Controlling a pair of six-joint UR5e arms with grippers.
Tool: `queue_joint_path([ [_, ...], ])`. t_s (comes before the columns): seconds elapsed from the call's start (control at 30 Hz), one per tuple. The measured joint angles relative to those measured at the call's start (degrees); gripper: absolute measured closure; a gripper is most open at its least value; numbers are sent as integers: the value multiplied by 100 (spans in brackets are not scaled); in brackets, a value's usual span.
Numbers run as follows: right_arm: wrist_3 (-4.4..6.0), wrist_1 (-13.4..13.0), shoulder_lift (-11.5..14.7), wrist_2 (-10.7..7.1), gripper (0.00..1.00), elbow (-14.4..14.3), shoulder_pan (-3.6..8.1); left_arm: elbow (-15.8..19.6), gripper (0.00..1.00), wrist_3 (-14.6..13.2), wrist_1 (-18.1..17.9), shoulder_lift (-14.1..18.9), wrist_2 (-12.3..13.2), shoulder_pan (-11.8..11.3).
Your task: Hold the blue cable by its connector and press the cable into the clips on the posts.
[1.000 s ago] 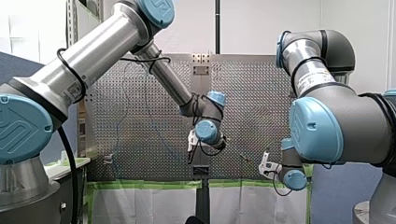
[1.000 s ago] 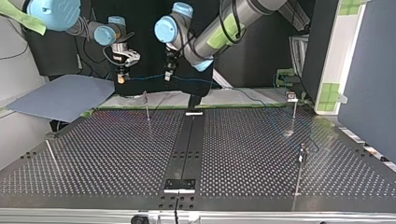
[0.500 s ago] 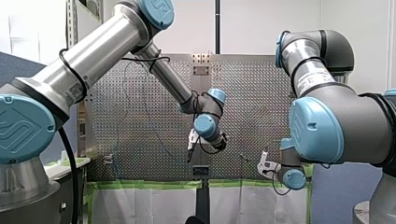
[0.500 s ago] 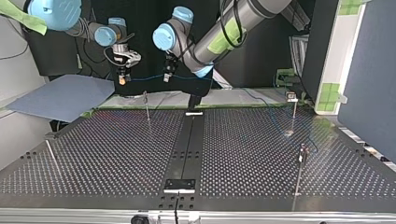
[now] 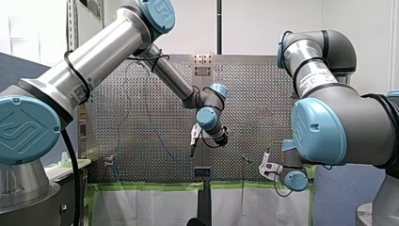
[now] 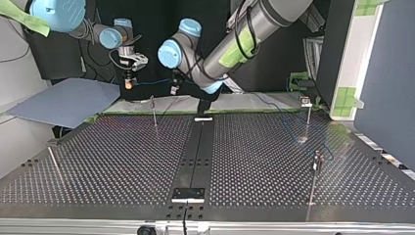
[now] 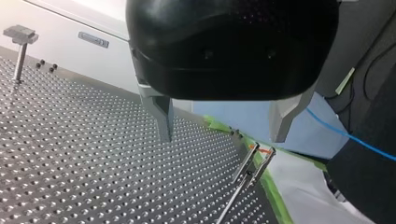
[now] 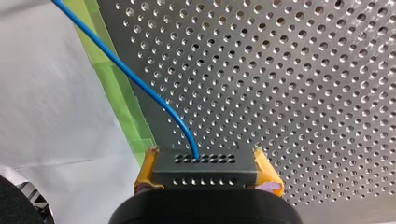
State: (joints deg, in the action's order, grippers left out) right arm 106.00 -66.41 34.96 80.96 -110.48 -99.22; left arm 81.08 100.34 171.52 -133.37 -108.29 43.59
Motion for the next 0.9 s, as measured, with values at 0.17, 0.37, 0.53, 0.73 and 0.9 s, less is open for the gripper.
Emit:
queue_joint_path([
  [0.17, 26, 85, -1, 0, 100, 56, -23, -220, 0, 23, 261, -235, 24, 5],
  [0.37, 39, 149, -1, -19, 100, 99, -53, -444, 0, 186, 564, -536, 87, 14],
  [0.53, 45, 157, -1, -32, 100, 120, -88, -534, 0, 427, 817, -755, 302, 65],
  [0.73, 45, 151, -1, -19, 100, 134, -129, -618, 0, 740, 1130, -804, 418, 84],
  [0.9, 38, 155, -1, -12, 100, 142, -161, -737, 0, 982, 1374, -810, 324, 72],
])
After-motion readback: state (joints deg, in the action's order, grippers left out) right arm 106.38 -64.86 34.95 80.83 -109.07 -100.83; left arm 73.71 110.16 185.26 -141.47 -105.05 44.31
